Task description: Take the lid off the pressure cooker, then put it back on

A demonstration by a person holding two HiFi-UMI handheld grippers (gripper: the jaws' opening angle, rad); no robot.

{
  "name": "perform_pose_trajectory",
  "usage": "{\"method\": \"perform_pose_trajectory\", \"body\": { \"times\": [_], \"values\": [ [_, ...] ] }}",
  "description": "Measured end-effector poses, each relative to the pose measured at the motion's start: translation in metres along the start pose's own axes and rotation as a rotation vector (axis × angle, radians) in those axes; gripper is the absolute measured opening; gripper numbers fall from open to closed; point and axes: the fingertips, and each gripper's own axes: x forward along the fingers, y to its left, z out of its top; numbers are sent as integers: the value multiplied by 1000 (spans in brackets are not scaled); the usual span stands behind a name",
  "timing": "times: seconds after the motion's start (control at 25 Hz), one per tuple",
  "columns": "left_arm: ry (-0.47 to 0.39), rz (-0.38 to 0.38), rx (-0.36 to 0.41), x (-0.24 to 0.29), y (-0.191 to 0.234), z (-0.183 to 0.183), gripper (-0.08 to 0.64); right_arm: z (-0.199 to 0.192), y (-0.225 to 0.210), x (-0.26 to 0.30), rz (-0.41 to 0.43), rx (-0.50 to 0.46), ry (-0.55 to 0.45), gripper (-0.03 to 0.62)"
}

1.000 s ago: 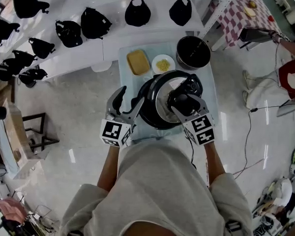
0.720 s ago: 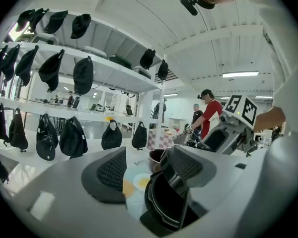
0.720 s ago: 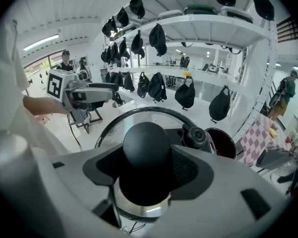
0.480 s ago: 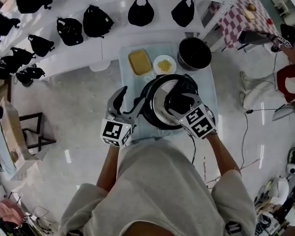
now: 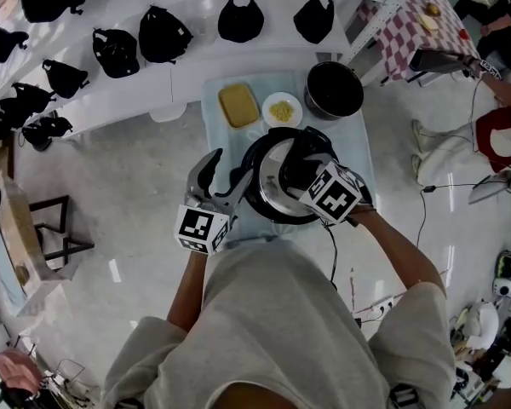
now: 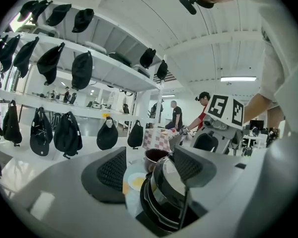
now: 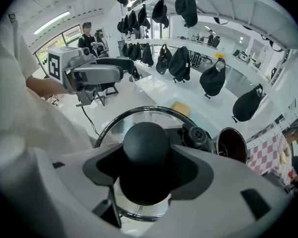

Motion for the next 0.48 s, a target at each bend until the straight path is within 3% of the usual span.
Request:
{"method": "perform_pose_trajectory", "body": {
  "times": [0.2,0.48],
  "values": [
    [-3,0,-1,2,0,0,291,0,3,13,42,-35,53,272],
    [2,10,-5,4,5,-1,291,3,-4,24,50,17,48,272]
  ]
}}
